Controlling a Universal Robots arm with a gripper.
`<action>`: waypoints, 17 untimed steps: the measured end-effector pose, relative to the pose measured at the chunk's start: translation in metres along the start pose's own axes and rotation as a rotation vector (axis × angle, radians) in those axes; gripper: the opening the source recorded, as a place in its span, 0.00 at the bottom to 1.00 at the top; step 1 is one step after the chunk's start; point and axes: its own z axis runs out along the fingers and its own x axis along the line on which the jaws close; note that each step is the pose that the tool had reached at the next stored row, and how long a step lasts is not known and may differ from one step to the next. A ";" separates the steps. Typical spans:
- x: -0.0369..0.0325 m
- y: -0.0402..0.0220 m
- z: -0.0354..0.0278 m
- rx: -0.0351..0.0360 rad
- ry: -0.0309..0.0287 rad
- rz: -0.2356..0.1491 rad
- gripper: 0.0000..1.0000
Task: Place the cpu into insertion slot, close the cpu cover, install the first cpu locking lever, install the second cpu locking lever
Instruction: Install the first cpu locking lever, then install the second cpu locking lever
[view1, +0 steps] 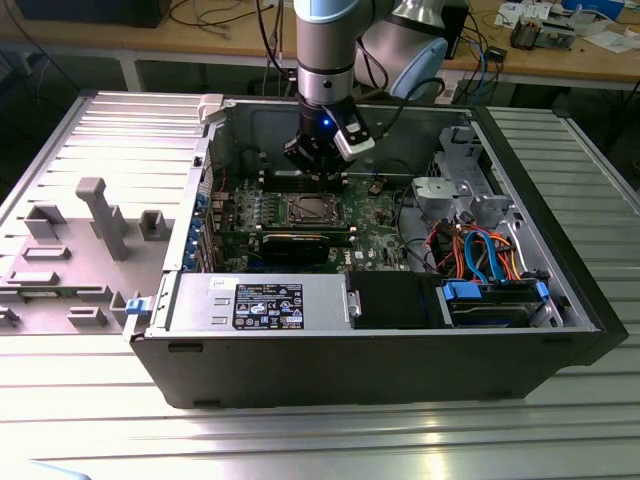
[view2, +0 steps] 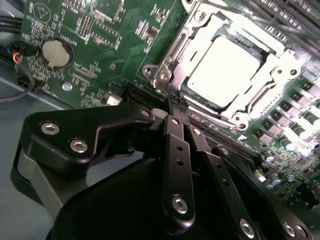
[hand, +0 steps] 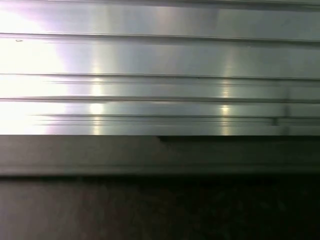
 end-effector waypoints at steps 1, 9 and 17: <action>0.0000 -0.0006 0.0001 0.0013 0.0000 0.000 0.11; 0.0000 -0.0024 0.0000 0.0014 -0.0001 0.000 0.11; 0.0000 -0.0069 0.0000 0.0014 -0.0001 0.000 0.11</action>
